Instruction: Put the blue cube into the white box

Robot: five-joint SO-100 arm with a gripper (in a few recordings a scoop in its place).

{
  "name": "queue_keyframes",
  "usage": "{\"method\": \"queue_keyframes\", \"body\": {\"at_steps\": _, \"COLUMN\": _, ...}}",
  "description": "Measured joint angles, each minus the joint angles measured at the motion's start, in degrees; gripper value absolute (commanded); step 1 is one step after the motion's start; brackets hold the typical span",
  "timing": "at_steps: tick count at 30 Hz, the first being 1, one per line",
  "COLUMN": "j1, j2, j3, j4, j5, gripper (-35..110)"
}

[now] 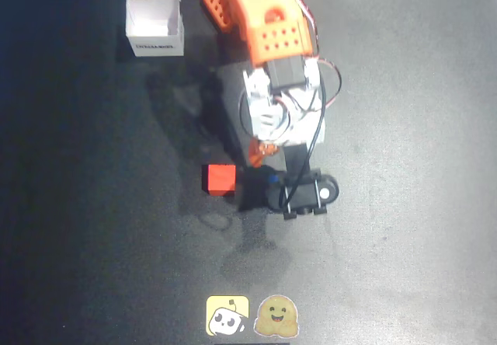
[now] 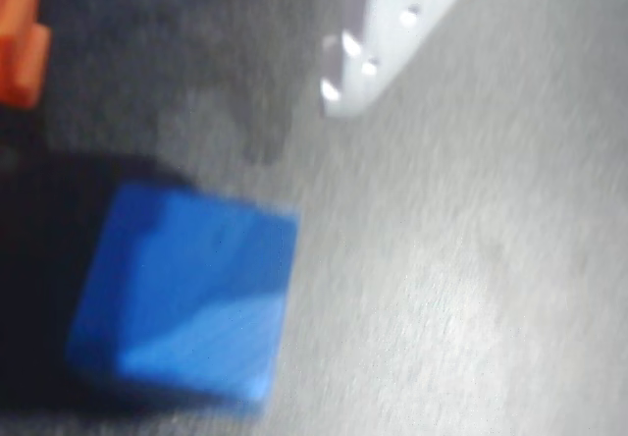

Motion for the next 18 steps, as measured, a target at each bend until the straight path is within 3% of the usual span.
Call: {"method": "queue_keyframes", "body": {"at_steps": 18, "j1": -0.1, "j2": -13.0, "j3": -6.8, "j4": -6.7, "j5": 2.3, "gripper": 19}}
